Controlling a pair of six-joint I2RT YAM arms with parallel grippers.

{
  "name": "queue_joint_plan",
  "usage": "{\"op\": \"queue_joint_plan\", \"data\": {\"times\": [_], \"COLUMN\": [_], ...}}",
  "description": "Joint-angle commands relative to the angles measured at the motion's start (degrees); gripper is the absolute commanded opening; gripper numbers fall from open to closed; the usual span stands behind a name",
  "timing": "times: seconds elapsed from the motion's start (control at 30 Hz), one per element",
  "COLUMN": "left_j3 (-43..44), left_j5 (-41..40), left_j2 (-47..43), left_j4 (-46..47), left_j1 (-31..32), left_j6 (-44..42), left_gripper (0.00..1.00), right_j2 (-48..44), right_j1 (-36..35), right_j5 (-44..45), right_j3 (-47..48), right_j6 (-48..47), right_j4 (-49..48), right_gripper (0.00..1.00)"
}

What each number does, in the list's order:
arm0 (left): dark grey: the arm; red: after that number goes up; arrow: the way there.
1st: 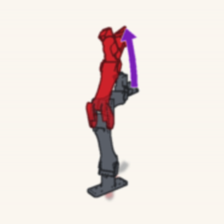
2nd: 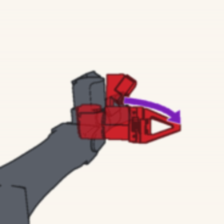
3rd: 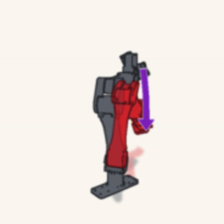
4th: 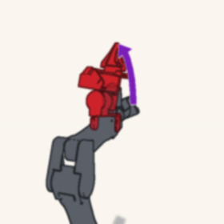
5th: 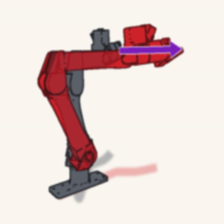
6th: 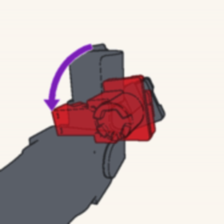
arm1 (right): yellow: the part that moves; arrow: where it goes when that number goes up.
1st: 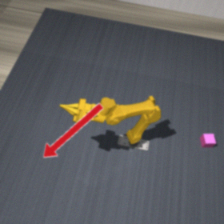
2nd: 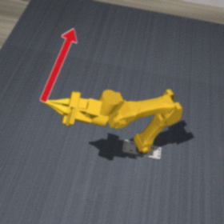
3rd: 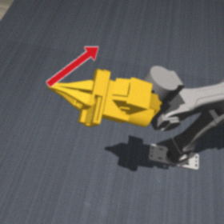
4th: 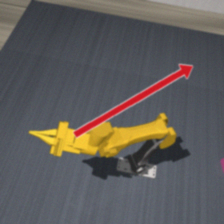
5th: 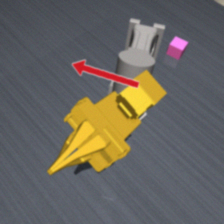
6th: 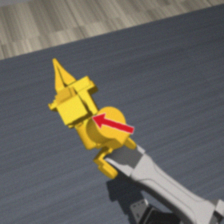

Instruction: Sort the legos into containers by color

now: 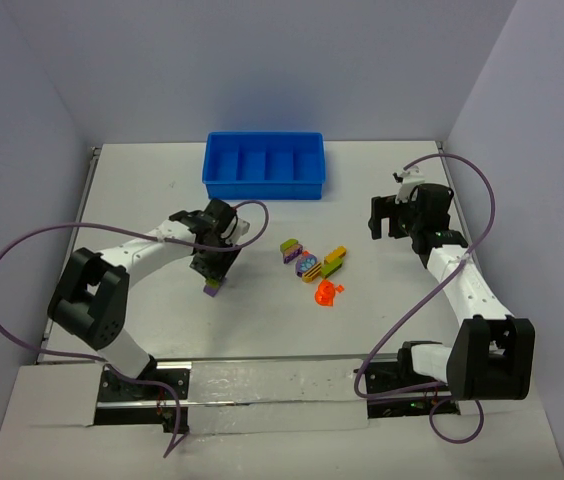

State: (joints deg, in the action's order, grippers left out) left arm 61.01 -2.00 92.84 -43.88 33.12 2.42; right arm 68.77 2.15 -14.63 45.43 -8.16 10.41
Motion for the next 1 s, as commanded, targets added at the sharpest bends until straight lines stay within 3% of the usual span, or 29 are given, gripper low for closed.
{"op": "queue_joint_plan", "data": {"times": [0.0, 0.4, 0.57, 0.7, 0.77, 0.9, 0.97], "left_j3": [2.09, 2.44, 2.53, 3.31, 5.45, 10.46, 10.53], "left_j5": [1.4, 1.47, 1.39, 1.95, 7.25, 34.38, 41.96], "left_j2": [0.53, 2.45, 0.6, -3.35, -7.49, -17.64, -21.08], "left_j4": [1.08, 0.97, 1.23, 1.85, 1.63, 3.48, 6.49], "left_j1": [-0.84, -2.1, -2.16, -2.6, -3.41, -10.64, -13.09], "left_j6": [0.47, 0.42, 0.38, -1.08, -3.49, -7.63, -7.86], "left_gripper": [0.51, 0.52, 0.33, 0.08, 0.0, 0.0, 0.0], "right_j2": [0.05, -0.46, -0.75, -1.34, -1.8, -2.34, -1.06], "right_j1": [0.32, 0.4, 0.4, 0.31, -0.19, -3.81, -6.14], "right_j5": [-0.4, -0.24, -0.4, -2.55, -6.77, -22.89, -29.0], "right_j3": [2.81, 2.73, 2.65, 3.38, 4.87, 10.91, 15.7], "right_j6": [0.08, -0.19, -0.1, 0.32, 0.43, 0.77, 1.83], "right_j4": [-0.66, -0.48, -0.5, 0.57, 1.86, 7.24, 10.71], "right_gripper": [1.0, 1.0, 1.0, 1.0, 1.0, 1.0, 1.0]}}
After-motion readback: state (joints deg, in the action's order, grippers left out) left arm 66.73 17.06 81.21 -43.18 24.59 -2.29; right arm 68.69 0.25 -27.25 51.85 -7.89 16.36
